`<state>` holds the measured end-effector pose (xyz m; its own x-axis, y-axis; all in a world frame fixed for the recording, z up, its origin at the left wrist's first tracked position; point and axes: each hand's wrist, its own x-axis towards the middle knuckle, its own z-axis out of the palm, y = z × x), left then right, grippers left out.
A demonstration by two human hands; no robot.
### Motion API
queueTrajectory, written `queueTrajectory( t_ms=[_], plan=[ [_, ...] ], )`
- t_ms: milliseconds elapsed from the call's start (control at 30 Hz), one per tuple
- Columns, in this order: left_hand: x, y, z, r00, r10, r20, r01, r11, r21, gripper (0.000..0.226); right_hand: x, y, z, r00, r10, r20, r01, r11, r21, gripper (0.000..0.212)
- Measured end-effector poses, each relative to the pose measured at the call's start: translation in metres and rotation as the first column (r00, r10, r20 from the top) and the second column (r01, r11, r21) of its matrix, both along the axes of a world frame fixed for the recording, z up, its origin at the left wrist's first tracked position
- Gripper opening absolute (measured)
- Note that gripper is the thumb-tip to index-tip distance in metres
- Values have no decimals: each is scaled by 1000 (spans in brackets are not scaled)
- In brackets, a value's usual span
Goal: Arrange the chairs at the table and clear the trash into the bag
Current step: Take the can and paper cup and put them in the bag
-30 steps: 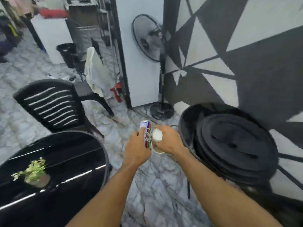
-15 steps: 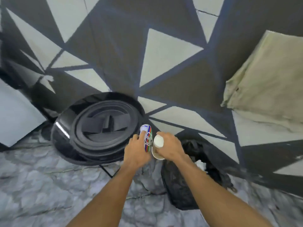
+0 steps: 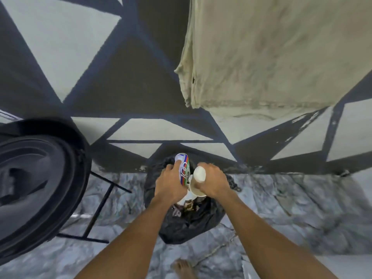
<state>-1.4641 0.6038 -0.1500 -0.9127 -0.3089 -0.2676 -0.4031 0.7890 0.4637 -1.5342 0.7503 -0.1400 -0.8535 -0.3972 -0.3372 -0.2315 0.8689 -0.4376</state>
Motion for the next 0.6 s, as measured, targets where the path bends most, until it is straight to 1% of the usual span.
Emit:
queueTrajectory(
  t_ms=[33,100,133,167,267,400,533,600],
  plan=[
    [-5,0,-3,1000,-1,4,1,1000,3,91,-4,1,-3,1000,-13,15,13,1000,-6,67],
    [-13,-3,-8,1000,-18,-4,18,1000,0,83,-10,2,-8,998,-16,59,17,1000,-15,90],
    [-15,-5,-12,1000,-30,-5,30,1000,-7,79,-13,2,-10,997,-4,79,5,1000,-6,97],
    [-16,-7,-13,999,-40,7,40,999,-10,76,-14,1,-12,996,11,94,-12,1000,8,100],
    [-16,-13,-17,999,-37,27,38,999,-10,76,-16,-7,-15,994,29,108,-33,999,33,91],
    [-13,-25,-13,1000,-12,17,12,1000,1,76,-15,-24,-11,995,78,66,-78,997,-3,76],
    [3,-47,7,995,63,-72,-62,998,17,62,-7,-57,7,990,139,21,-136,987,-90,64],
    [20,-67,19,986,115,-118,-113,993,18,59,2,-82,20,978,209,-2,-208,971,-119,62]
  ],
)
